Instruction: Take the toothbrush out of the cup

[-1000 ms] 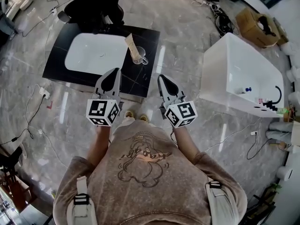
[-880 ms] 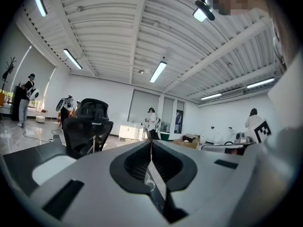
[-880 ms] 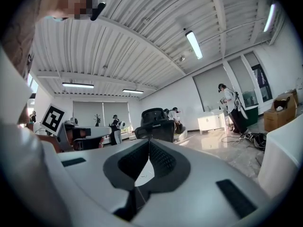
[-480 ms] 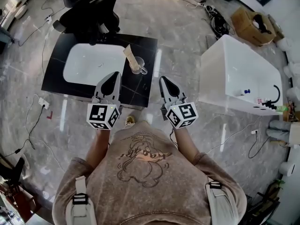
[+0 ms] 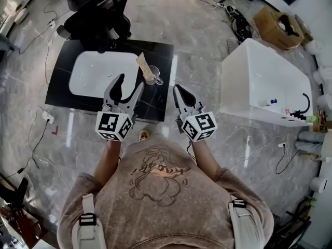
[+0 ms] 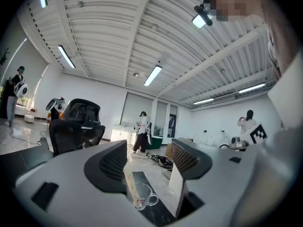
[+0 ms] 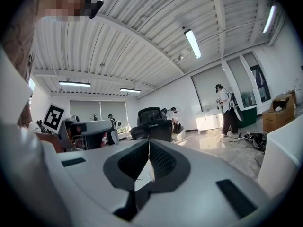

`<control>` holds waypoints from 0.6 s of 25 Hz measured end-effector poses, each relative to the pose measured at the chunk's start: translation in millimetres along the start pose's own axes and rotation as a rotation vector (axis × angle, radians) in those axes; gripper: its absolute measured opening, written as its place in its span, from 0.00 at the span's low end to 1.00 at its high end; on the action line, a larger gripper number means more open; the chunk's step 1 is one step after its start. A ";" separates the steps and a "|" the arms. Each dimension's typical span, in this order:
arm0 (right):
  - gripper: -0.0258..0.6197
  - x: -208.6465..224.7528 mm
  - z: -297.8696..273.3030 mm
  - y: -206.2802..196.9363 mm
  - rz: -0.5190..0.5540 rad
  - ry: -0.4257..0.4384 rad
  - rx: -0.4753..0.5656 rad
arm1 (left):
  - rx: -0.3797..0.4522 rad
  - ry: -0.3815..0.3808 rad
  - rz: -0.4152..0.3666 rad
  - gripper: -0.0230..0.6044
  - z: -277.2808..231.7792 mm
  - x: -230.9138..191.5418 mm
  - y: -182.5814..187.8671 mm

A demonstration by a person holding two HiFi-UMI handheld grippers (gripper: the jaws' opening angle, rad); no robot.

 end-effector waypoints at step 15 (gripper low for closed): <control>0.07 8.1 -6.9 -2.2 -0.005 -0.016 -0.014 | -0.111 -0.008 0.045 0.54 -43.6 -26.4 -35.8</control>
Point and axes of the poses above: the fingertips, and each gripper's own axes: z backward along the fingers, x to its right, y out of its top, the point moved 7 cm from there along z, backward along the fingers, and after that the axes turned 1 degree about z, right-handed, at the moved point
